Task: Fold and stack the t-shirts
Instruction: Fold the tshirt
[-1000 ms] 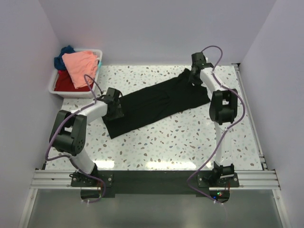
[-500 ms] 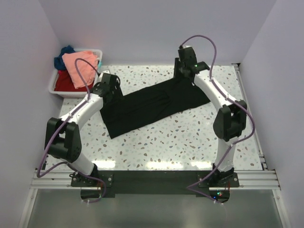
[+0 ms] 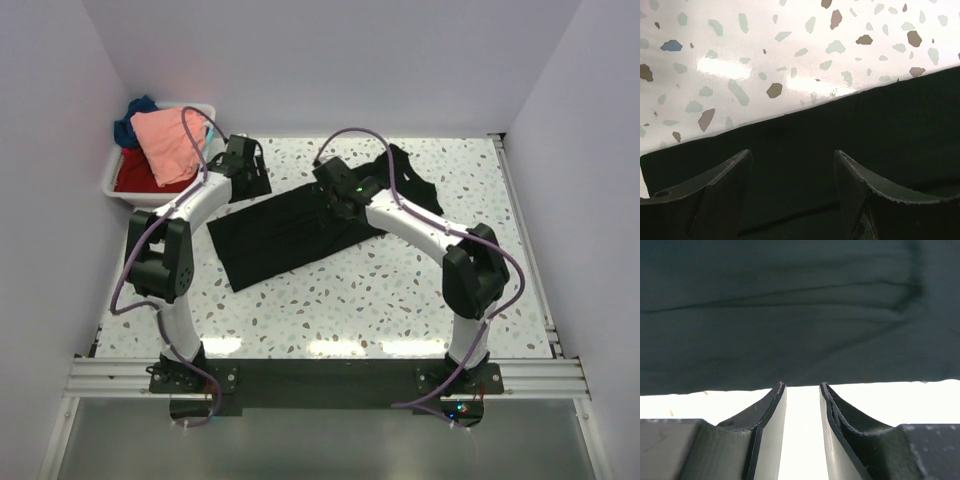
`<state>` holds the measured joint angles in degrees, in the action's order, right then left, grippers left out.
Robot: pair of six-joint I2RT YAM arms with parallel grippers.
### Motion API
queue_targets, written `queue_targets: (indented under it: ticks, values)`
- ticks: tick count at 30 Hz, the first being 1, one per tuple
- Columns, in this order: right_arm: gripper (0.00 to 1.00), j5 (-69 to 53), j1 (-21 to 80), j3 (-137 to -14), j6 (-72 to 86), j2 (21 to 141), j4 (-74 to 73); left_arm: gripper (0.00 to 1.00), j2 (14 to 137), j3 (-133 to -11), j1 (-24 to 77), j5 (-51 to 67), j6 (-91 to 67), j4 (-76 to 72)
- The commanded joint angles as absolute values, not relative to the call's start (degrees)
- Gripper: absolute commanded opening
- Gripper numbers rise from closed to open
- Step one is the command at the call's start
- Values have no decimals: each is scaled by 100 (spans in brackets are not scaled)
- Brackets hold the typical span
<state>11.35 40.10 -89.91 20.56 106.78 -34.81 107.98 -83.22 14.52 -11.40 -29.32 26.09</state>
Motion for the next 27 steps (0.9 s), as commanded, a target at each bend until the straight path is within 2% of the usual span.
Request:
queue_targets:
  ticks: [1, 15, 27]
  values:
    - [37, 1292, 4648, -9807, 1961, 11256, -3480, 71, 10881, -8719, 1406, -818, -2637, 2619]
    - [37, 993, 5598, -11768, 1679, 12971, -4253, 72, 11179, -9025, 994, -818, -2575, 2926]
    - [37, 932, 6055, -11426, 1617, 13263, -4500, 72, 11628, -9492, 870, -317, -2268, 2953]
